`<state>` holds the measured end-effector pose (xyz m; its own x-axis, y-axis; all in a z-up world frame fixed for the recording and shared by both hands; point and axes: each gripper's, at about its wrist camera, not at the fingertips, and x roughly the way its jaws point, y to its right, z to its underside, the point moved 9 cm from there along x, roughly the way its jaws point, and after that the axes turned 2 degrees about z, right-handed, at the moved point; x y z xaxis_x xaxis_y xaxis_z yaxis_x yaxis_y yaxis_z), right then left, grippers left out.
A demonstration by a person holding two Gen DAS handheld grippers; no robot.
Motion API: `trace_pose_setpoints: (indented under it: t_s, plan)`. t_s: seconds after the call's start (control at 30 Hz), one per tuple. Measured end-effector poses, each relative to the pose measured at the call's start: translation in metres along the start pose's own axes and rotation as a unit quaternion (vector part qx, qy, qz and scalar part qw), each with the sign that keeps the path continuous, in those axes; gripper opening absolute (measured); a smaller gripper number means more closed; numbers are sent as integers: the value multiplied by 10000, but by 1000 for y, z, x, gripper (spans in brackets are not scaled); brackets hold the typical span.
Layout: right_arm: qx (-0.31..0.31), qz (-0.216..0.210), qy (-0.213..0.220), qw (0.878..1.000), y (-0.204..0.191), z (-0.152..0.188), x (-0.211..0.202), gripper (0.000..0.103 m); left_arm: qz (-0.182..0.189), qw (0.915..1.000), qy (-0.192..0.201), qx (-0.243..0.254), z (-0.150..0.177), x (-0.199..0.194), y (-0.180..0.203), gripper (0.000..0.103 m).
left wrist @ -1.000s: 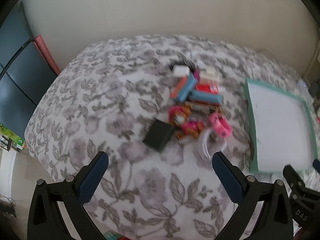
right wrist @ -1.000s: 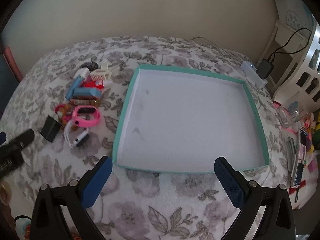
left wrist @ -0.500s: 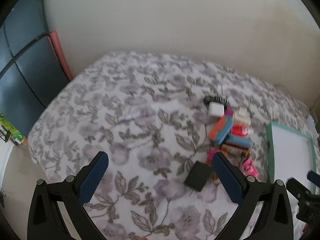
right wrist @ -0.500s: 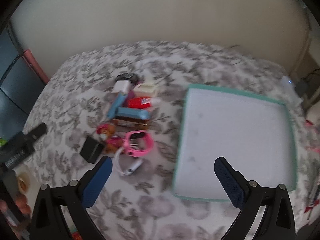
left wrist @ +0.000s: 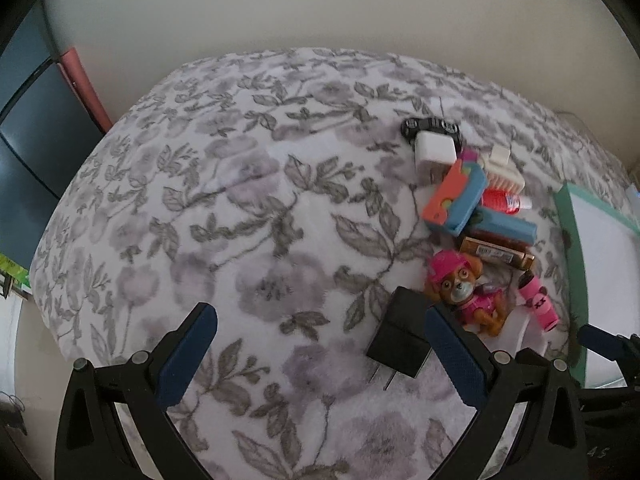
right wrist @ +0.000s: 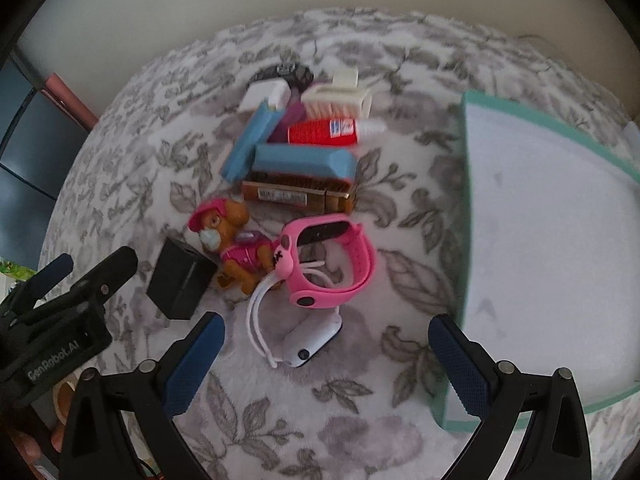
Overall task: Organize rigid objects
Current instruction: 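Grasp the black charger with the left tool while the right tool grasps the white smartwatch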
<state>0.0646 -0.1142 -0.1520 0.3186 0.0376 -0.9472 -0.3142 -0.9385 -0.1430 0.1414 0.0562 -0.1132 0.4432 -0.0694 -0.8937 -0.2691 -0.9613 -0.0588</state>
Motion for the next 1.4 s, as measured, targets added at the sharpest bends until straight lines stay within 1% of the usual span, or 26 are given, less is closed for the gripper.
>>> trace_pose_setpoints:
  t_s: [0.07, 0.17, 0.27, 0.33, 0.47, 0.53, 0.67, 0.73, 0.77, 0.83, 0.87, 0.9, 0.93, 1.13, 1.3, 1.4]
  plan:
    - [-44, 85, -60, 9999, -1, 2, 8, 101, -21, 10000, -27, 68, 2, 6, 4, 101]
    - [-223, 151, -63, 9996, -8, 2, 13, 100, 163, 9997, -134, 92, 6, 13, 10, 101]
    - [-301, 221, -139, 9992, -12, 5, 21, 98, 186, 9994, -185, 205, 9, 17, 15, 101]
    - [-373, 287, -183, 9987, -14, 5, 26, 90, 161, 9992, -217, 306, 11, 20, 19, 100]
    - [-456, 367, -133, 9982, -17, 3, 32, 87, 242, 9988, -282, 314, 14, 24, 25, 99]
    - [-488, 392, -90, 9980, -17, 2, 34, 83, 296, 9985, -309, 341, 14, 25, 29, 91]
    - [-514, 366, -40, 9980, -15, 5, 30, 79, 479, 9976, -409, 302, 17, 25, 35, 81]
    - [-534, 309, -6, 9981, -17, 6, 28, 70, 548, 9971, -435, 284, 19, 25, 38, 74]
    - [-547, 287, 14, 9981, -18, 6, 27, 68, 592, 9968, -452, 277, 19, 25, 39, 71]
    - [-562, 223, 32, 9982, -20, 7, 26, 59, 730, 9956, -533, 232, 22, 25, 44, 60]
    - [-570, 202, 34, 9982, -21, 7, 26, 58, 771, 9951, -590, 205, 24, 26, 45, 56]
    - [-571, 197, 38, 9982, -21, 9, 24, 57, 811, 9944, -650, 171, 26, 28, 46, 50]
    - [-572, 187, 48, 9982, -21, 9, 24, 57, 845, 9938, -716, 126, 27, 30, 47, 49]
    - [-414, -14, 38, 9991, -17, 13, 20, 57, 770, 9940, -773, -48, 29, 33, 44, 47]
    - [-246, -306, -39, 9992, -14, 20, 13, 57, 503, 9946, -896, -152, 36, 29, 35, 47]
    - [-203, -362, -55, 9991, -13, 24, 8, 57, 356, 9941, -995, -262, 40, 25, 30, 46]
